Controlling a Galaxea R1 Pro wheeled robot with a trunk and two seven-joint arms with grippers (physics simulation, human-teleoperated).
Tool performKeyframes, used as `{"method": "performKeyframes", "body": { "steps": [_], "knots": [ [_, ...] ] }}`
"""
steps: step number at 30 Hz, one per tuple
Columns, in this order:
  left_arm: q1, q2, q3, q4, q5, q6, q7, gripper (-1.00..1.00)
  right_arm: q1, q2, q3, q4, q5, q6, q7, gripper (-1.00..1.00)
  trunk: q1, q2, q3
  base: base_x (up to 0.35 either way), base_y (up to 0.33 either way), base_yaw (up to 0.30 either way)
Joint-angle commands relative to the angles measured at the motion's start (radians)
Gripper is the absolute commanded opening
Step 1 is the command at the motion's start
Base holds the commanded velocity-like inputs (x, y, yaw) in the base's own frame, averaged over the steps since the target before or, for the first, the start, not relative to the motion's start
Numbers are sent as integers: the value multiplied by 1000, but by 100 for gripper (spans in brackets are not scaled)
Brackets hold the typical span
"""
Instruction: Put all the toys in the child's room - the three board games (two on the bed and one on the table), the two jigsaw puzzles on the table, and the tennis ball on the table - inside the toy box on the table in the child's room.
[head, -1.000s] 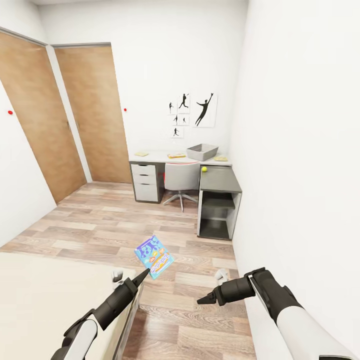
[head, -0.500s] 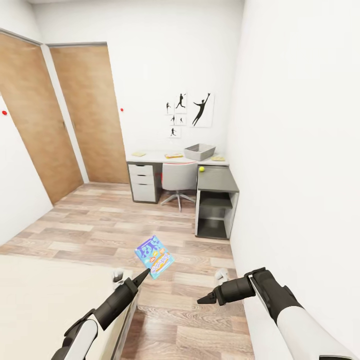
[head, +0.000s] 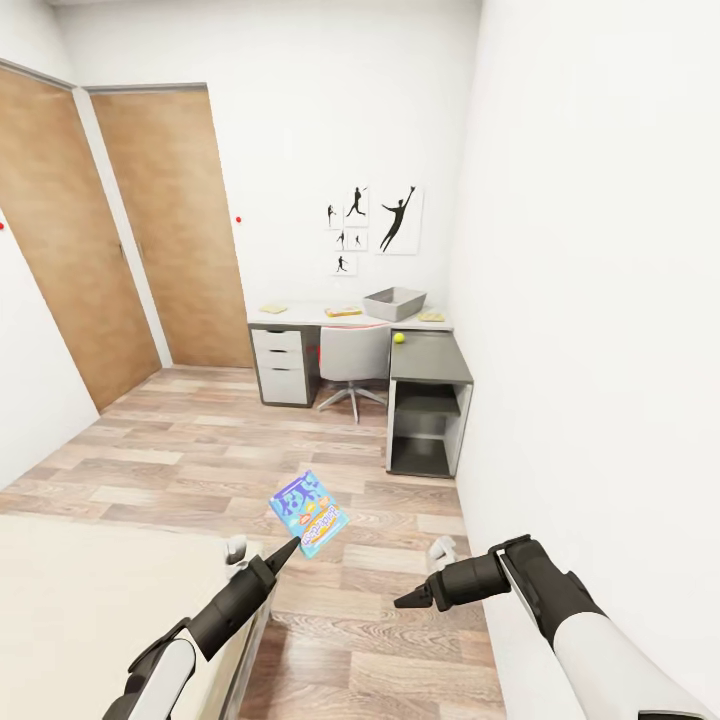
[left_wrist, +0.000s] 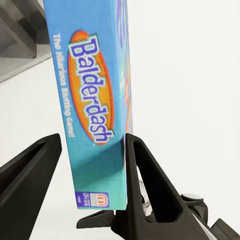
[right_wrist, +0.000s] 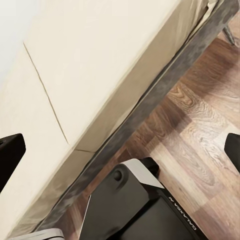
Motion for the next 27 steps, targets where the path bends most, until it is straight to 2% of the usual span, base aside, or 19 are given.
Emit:
{"method": "performKeyframes", "body": {
  "steps": [1, 7, 17, 27],
  "knots": [
    [-1, 0, 0, 0, 9, 9, -1, -100, -1, 1, -3, -1, 6, 9, 6, 100, 0, -2, -2, 0, 0, -5],
    [-1, 0, 0, 0, 9, 9, -1, -100, -1, 1, -3, -1, 6, 9, 6, 100, 0, -2, -2, 10, 0, -15],
    [-1, -1, 0, 0, 9, 7, -1, -100, -1, 0, -3, -1, 5, 9, 7, 100, 0, -2, -2, 52, 0, -123],
    [-1, -1, 0, 0, 9, 8, -1, -100, -1, 0, -4, -1, 4, 9, 8, 100, 0, -2, -2, 7, 0, -22]
  ]
}}
